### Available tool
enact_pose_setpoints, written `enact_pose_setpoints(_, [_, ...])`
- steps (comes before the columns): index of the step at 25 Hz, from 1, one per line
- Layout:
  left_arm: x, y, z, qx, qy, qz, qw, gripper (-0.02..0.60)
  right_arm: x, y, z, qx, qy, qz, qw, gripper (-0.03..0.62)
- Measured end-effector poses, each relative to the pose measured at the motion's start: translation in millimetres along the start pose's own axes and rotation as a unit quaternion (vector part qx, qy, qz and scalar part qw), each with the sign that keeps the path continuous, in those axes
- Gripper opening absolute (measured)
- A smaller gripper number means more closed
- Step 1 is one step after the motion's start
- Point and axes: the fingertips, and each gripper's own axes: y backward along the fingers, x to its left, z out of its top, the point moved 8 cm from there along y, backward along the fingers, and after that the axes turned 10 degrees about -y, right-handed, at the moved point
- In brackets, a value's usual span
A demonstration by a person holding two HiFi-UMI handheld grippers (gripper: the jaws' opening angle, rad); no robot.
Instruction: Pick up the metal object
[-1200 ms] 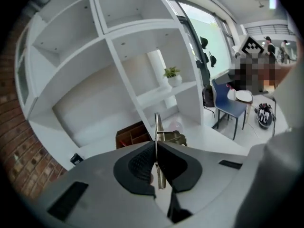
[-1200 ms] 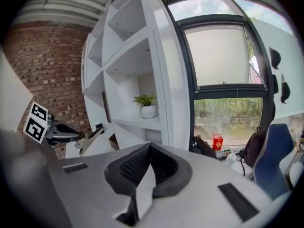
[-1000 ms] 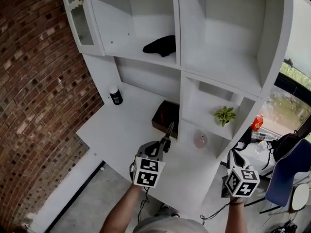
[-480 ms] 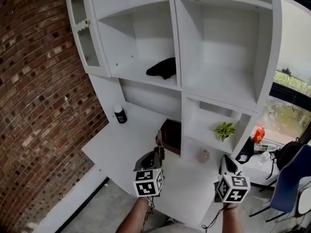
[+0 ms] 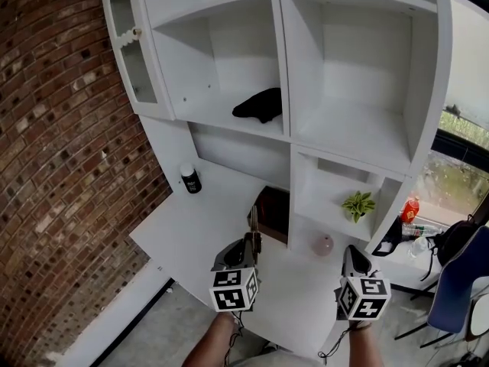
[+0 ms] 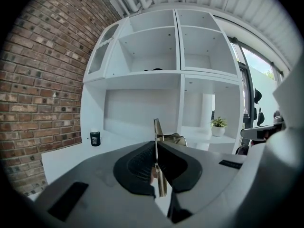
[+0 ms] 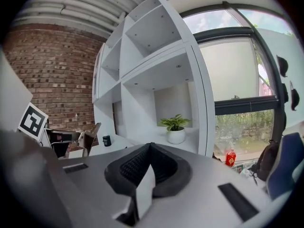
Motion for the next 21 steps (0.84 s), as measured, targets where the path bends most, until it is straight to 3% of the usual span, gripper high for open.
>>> enact_pose_setpoints(21, [8.8,-5.6,-16.7,0.019,0.005,-0.014,0.9997,0.015,8.2,-10.2,-11.4,0.018,-0.002,0.000,1.000,0.000])
